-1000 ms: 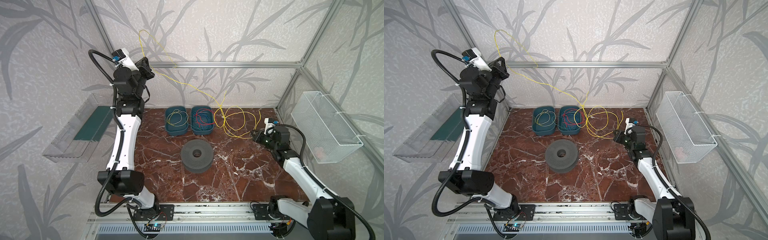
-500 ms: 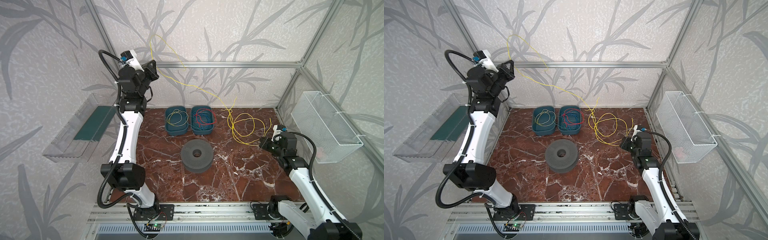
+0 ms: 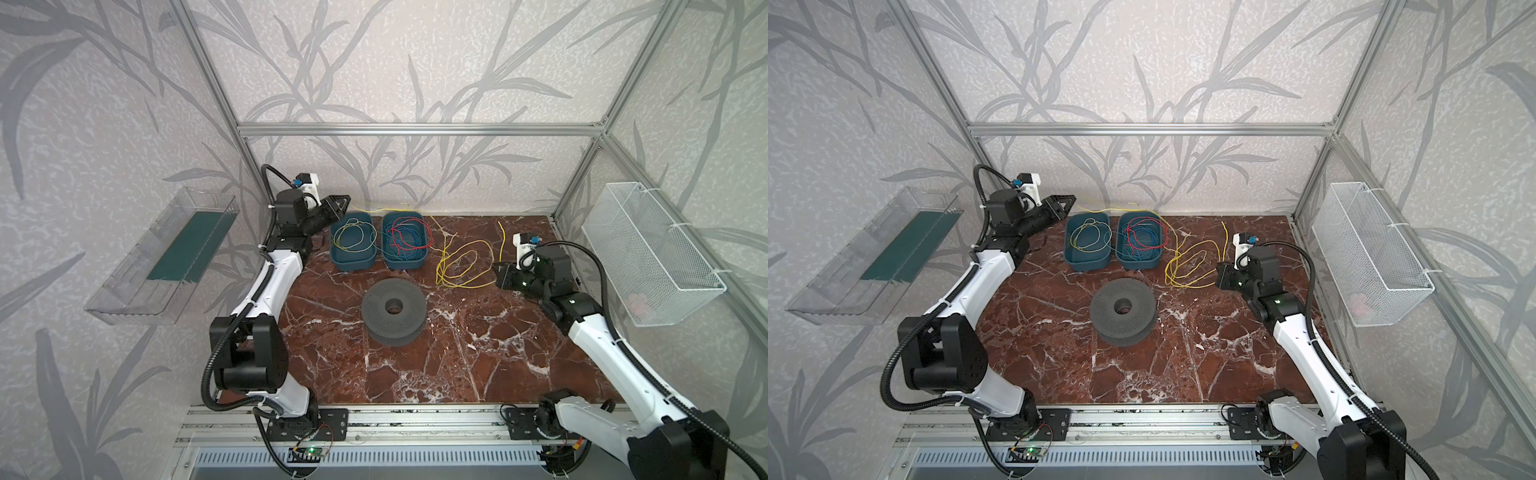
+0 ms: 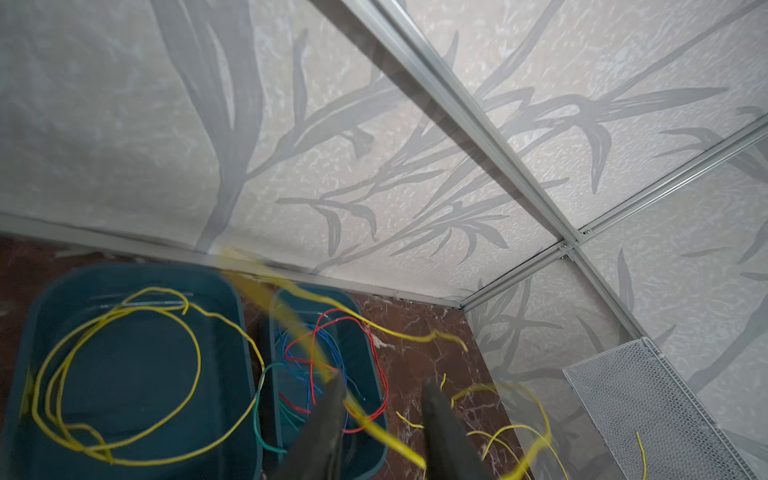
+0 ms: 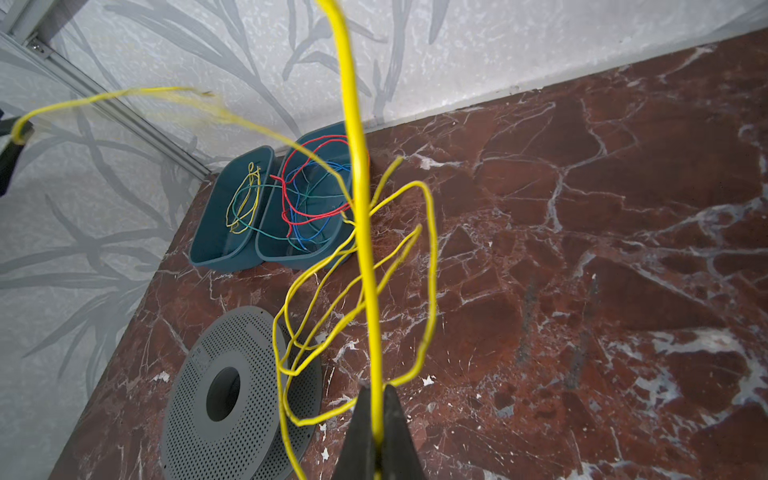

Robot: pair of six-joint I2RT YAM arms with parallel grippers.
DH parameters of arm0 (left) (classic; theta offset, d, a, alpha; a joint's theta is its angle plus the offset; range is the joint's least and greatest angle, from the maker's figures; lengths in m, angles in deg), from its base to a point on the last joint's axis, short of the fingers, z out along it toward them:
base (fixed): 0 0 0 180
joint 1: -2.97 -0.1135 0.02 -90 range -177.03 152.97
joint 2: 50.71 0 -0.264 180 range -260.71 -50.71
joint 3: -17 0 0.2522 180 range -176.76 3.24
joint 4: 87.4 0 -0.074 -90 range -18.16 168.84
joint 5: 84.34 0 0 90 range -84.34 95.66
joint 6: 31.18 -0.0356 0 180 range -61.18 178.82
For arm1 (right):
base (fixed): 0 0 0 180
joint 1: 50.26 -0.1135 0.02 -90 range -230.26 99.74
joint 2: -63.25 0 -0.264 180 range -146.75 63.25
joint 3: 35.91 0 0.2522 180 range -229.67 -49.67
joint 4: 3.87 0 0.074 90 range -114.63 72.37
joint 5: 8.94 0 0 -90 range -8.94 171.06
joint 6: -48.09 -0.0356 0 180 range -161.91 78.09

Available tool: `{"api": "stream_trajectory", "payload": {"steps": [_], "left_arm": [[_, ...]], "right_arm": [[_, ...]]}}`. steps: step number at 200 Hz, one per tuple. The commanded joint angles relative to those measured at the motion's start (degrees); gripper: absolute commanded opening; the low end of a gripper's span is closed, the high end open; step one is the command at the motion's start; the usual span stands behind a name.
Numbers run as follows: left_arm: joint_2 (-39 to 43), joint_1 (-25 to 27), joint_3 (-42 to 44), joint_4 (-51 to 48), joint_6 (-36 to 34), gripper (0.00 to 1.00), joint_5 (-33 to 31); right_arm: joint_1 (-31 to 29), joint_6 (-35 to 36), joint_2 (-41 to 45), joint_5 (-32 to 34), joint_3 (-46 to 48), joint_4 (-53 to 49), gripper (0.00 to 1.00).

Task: Wrap the cables

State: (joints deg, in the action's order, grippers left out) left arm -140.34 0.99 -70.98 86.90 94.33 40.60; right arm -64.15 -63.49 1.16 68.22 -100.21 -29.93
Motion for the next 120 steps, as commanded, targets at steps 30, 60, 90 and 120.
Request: {"api": "stream_trajectory", "payload": {"steps": [30, 60, 90, 120], "left_arm": [[10.35, -0.36, 1.05, -13.26, -9.31, 0.78, -10.47], [12.25, 2.47, -4.89, -22.99, -16.0, 0.8, -9.95], [3.43, 16.55, -18.42, -37.7, -33.25, 0.8, -18.29], [-11.93, 19.11, -33.0, -46.22, -38.83, 0.81, -12.15]], "right_arm": [[-4.69, 4.62, -2.33, 1.29, -5.12, -1.93, 0.0], [-6.0, 5.96, -2.25, 0.32, -6.33, -3.37, 0.0], [-8.6, 8.15, -1.81, 0.4, -7.33, -4.67, 0.0], [-10.92, 8.79, -2.16, 1.1, -7.56, -4.57, 0.0]]}}
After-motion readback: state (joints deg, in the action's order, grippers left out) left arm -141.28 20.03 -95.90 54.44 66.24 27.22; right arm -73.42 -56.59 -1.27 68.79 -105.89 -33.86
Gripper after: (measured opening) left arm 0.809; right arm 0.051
